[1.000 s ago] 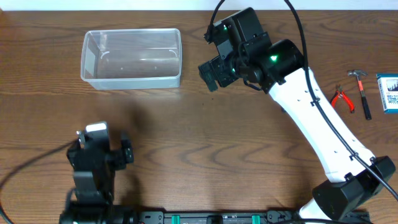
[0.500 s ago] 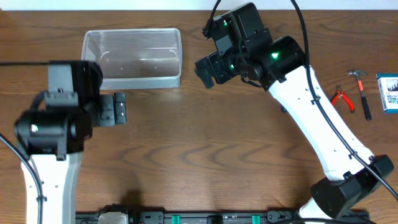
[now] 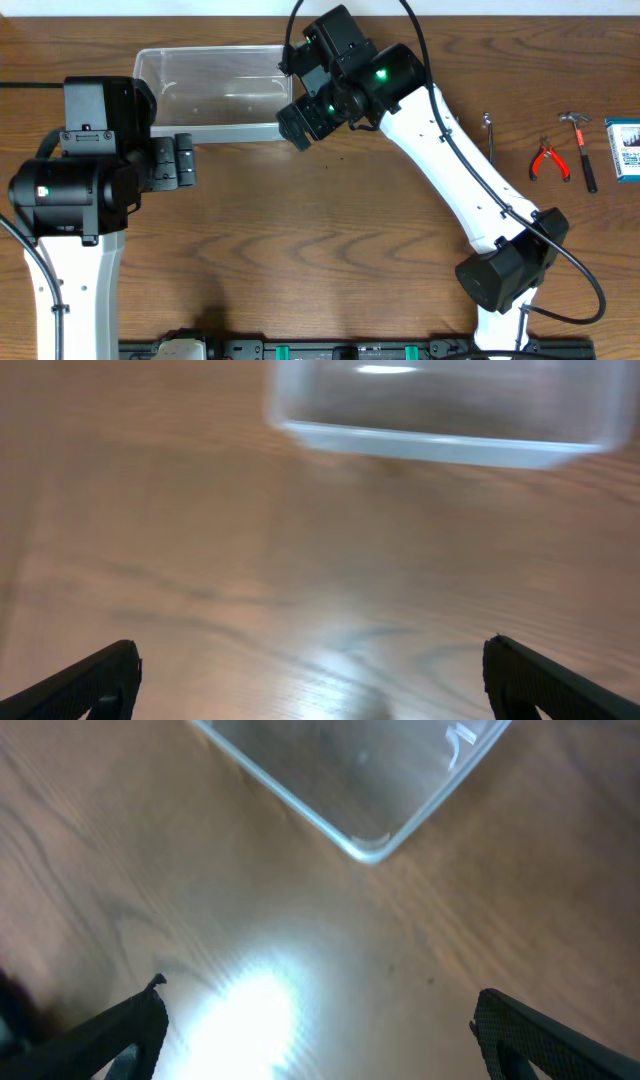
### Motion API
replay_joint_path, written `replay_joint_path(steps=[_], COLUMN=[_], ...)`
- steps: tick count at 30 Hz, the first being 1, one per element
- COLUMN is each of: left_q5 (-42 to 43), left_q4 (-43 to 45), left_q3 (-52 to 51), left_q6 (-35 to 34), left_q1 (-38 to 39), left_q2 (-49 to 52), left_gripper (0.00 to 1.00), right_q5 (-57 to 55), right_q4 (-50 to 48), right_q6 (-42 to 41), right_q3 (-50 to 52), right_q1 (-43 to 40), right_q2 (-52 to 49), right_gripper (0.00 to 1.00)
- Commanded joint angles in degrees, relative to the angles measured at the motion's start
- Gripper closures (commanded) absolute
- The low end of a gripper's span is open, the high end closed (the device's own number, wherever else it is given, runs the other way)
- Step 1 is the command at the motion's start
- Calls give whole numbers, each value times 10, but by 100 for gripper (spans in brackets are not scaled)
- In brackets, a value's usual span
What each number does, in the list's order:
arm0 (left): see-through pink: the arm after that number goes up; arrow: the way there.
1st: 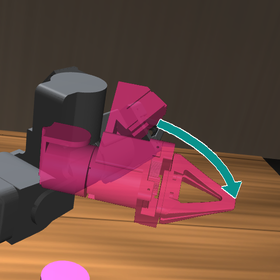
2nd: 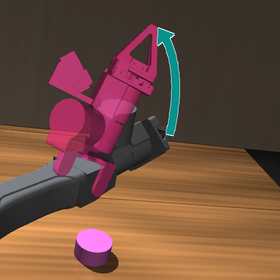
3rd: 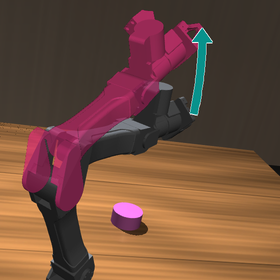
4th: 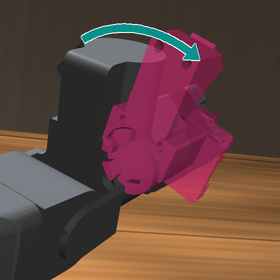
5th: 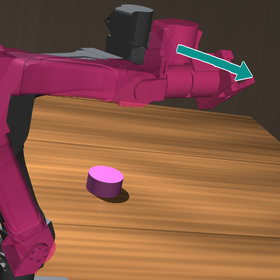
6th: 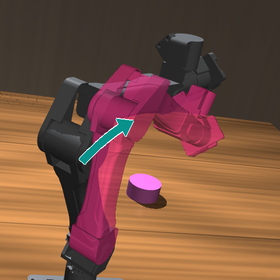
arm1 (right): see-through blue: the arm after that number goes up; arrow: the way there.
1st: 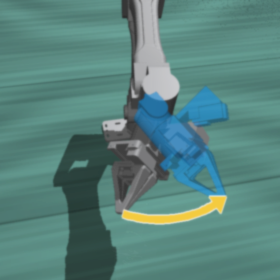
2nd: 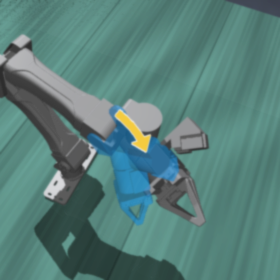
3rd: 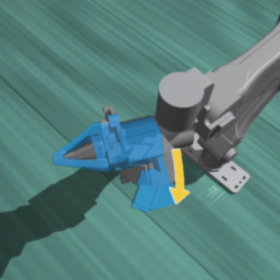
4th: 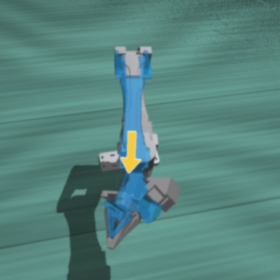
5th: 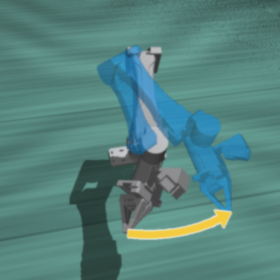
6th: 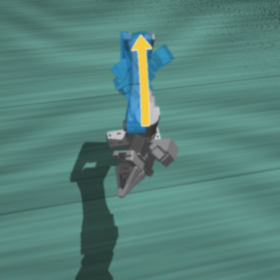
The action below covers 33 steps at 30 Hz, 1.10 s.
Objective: Pack container
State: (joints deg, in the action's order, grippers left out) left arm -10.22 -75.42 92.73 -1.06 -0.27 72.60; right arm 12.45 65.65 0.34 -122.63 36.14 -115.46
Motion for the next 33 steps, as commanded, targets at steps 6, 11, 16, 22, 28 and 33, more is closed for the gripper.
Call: replay_joint_path(steps=[6, 11, 16, 22, 28, 33], left_q5=[-70, -3, 8, 8, 9, 10], left_q4=[-57, -51, -46, -45, -47, -47], left_q3=[11, 11, 11, 11, 11, 11], left_q6=[-66, -38, -33, -33, -38, -40], left_q1=[-133, -210, -237, -237, -237, -237], left_q2=[33, 52, 56, 56, 56, 56], left_gripper=[2, 2, 2, 2, 2, 2], right_q5=[-15, -15, -18, -19, -19, -19], right_q4=[-6, -29, -81, -147, -153, -152], right_q6=[8, 8, 14, -12, -27, -33], right_q3=[-42, -42, -42, -42, -42, -42], right_q1=[-9, -10, -9, -9, -7, -6], right_q2=[4, 3, -16, -52, -97, -123], right_gripper=[1, 1, 16, 13, 8, 9])
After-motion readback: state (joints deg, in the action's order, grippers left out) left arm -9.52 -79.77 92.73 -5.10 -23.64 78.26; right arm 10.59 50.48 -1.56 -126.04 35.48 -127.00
